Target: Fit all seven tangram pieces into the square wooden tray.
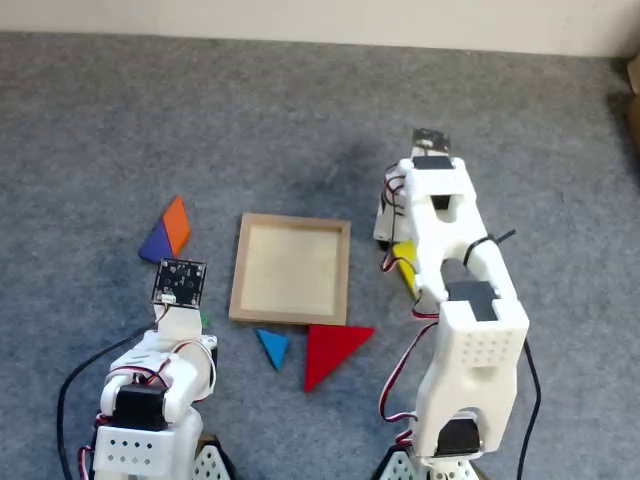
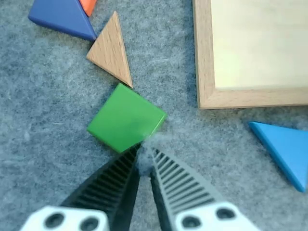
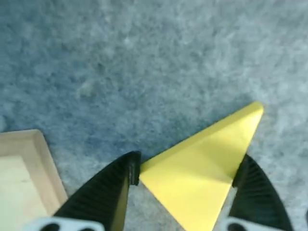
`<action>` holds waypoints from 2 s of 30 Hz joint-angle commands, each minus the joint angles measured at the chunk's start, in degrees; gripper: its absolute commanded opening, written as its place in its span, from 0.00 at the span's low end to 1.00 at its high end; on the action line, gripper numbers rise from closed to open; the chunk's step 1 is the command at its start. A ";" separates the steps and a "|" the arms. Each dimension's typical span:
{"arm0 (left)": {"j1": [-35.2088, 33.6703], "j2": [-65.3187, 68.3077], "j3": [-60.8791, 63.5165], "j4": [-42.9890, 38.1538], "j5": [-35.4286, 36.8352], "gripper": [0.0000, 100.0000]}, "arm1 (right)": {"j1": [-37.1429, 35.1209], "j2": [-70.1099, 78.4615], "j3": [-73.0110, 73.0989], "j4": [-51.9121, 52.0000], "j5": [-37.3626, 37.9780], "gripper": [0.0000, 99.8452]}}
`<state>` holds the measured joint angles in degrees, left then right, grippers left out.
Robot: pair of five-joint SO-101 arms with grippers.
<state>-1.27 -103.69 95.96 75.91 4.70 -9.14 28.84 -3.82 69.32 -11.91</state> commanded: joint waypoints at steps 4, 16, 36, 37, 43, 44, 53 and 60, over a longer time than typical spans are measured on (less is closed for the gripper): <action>0.04 -0.48 1.19 0.35 0.26 0.00 | 1.98 -0.92 -2.77 4.53 -0.09 0.23; 0.04 -0.48 1.19 0.35 0.26 0.00 | -1.10 -7.87 -4.35 9.10 5.98 0.22; 0.04 -0.48 1.19 0.35 0.26 0.00 | -19.21 -10.59 -6.99 8.84 5.80 0.22; 0.04 -0.48 1.19 0.35 0.26 0.00 | -20.18 -10.59 -7.69 8.75 5.63 0.22; 0.04 -0.48 1.19 0.35 0.26 0.00 | -25.10 -10.51 -9.19 6.55 3.96 0.22; 0.04 -0.48 1.19 0.35 0.26 0.00 | -25.71 -10.51 -9.19 5.23 2.02 0.22; 0.04 -0.48 1.19 0.35 0.26 0.00 | -26.07 -6.29 -5.49 1.80 -10.11 0.22; 0.04 -0.48 1.19 0.35 0.26 0.00 | -26.15 -3.74 -5.49 1.80 -11.16 0.22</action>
<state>-1.27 -103.69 95.96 75.91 4.70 -34.73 26.37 -8.66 71.78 -22.46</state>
